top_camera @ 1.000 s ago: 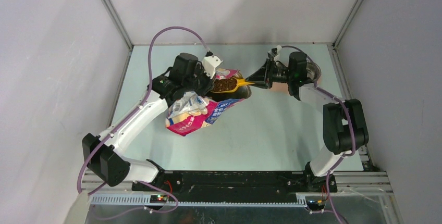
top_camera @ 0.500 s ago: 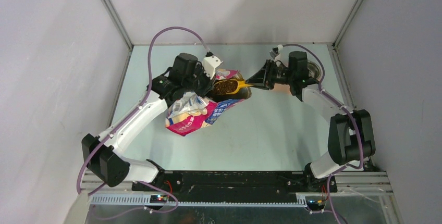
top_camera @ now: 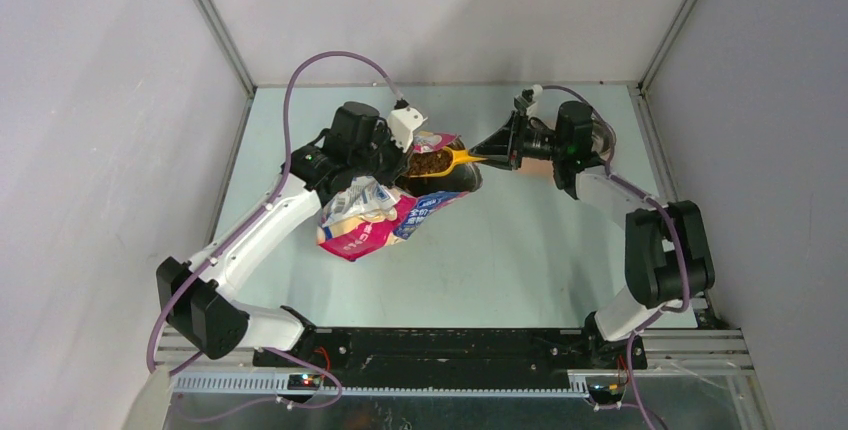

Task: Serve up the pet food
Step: Collect the pet food from the pet food bag.

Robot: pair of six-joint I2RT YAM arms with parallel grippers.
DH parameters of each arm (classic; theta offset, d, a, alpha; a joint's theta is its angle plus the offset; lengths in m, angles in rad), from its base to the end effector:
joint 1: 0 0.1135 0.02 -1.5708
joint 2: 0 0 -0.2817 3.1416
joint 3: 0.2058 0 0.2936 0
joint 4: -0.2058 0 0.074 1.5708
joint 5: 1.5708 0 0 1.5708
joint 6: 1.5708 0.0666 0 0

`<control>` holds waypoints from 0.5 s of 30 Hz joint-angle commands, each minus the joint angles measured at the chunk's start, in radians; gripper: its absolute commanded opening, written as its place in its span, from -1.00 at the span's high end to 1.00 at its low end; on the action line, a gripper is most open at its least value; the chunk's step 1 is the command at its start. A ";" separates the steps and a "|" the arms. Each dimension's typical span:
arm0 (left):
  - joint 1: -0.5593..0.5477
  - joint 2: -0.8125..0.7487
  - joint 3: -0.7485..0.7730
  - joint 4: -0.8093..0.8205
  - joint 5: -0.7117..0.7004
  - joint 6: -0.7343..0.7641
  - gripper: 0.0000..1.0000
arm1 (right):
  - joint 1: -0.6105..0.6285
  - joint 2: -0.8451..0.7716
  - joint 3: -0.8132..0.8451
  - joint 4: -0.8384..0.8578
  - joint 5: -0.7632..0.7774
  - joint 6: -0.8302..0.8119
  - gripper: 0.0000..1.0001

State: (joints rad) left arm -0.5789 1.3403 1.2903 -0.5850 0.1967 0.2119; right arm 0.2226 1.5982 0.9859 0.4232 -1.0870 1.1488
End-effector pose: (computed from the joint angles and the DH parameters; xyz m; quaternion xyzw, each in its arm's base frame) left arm 0.2924 -0.2067 0.3507 0.3830 0.8026 -0.1681 0.4253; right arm 0.3776 0.1459 0.2593 -0.0001 0.7374 0.6538 0.1697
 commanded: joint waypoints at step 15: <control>-0.009 -0.044 0.003 -0.020 0.106 0.021 1.00 | -0.044 0.118 -0.129 0.641 -0.088 0.384 1.00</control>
State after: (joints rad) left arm -0.5789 1.3403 1.2903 -0.5880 0.2077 0.2195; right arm 0.2012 1.6939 0.8547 0.8700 -1.1385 1.4345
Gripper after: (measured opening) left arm 0.023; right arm 0.300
